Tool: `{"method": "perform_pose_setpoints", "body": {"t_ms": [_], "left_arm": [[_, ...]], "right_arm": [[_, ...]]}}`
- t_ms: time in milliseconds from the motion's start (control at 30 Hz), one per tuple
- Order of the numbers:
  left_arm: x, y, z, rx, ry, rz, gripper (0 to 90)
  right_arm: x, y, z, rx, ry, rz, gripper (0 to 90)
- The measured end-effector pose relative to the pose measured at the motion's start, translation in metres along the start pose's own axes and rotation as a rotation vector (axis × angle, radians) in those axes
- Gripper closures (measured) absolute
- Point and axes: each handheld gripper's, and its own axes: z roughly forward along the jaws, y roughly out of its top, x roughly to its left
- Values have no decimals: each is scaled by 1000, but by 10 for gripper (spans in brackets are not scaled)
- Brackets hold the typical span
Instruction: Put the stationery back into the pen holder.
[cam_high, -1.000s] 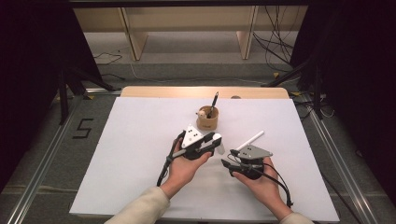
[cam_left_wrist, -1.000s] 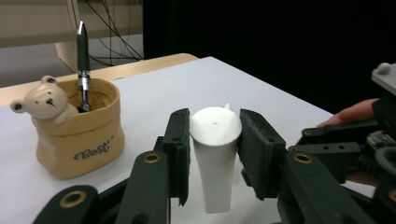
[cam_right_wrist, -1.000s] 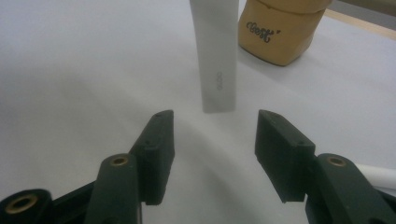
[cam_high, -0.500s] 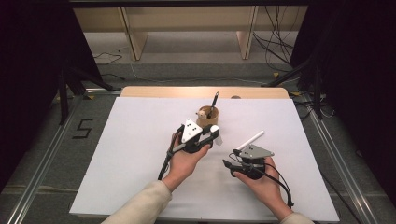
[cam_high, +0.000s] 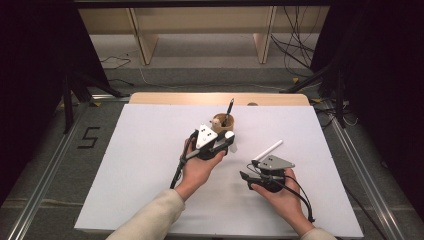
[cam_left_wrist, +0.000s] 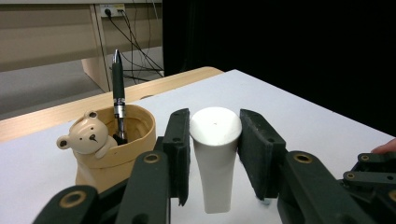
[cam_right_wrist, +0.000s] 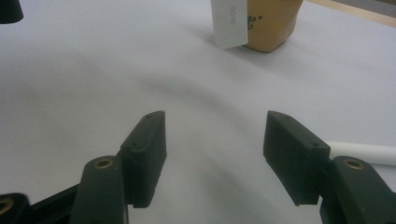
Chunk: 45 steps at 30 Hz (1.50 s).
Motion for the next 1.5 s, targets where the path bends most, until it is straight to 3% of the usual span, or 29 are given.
{"method": "perform_pose_setpoints", "body": {"t_ms": [600,1033,1500], "left_arm": [[9,5,7,116,42,38,649],[14,16,12,136,91,42,649],[20,20,21,150,112,51,649]], "right_arm": [[-1,0,0,-2,1,4,397],[-1,0,-1,-1,0,5,393],[-1,0,-1,-3,0,6,393]]}}
